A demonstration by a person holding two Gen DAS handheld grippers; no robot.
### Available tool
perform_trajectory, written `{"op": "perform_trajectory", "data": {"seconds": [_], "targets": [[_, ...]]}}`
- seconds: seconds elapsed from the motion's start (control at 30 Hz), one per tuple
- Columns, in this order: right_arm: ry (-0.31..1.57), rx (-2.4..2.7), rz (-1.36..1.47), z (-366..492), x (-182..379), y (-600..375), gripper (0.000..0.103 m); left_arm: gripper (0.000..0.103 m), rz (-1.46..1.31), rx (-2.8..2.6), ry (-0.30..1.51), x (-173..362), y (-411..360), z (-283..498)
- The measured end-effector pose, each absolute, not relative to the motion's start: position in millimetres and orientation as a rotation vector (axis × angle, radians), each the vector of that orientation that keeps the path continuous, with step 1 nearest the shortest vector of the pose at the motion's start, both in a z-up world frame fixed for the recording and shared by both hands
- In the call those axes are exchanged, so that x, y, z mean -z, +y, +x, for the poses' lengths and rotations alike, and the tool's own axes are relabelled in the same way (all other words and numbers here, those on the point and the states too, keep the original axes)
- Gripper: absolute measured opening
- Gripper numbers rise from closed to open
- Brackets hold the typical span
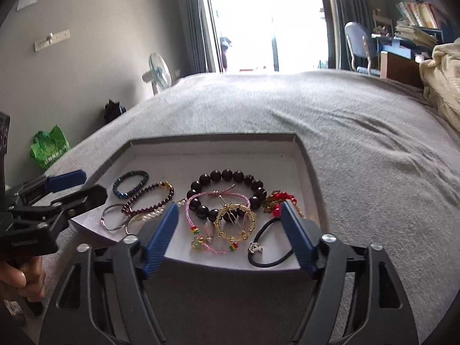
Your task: Organize jewelry
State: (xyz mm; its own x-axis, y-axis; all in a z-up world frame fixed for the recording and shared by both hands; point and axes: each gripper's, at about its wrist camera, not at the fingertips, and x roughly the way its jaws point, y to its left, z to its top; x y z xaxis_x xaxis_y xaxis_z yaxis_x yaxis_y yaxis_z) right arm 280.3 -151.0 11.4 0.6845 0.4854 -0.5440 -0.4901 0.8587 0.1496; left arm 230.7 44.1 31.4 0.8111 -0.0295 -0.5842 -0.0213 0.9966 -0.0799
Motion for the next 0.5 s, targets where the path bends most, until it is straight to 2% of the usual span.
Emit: {"op": "perform_trajectory", "data": {"seconds": [0.03,0.2,0.5], "targets": [[0.594,-0.545,-0.004,277,-13,-153,0.082,0.093,-0.088,-0.003,0.61,-33,44,227],[0.553,-0.537,0.012,259,-19,-166,0.095,0.097,-0.088,-0.035,0.543,-38,42,204],[0.532,-0.54,0.014,222,-23,-178,0.097,0.098,-0.091,-0.079,0.49,-41,39,171]]}}
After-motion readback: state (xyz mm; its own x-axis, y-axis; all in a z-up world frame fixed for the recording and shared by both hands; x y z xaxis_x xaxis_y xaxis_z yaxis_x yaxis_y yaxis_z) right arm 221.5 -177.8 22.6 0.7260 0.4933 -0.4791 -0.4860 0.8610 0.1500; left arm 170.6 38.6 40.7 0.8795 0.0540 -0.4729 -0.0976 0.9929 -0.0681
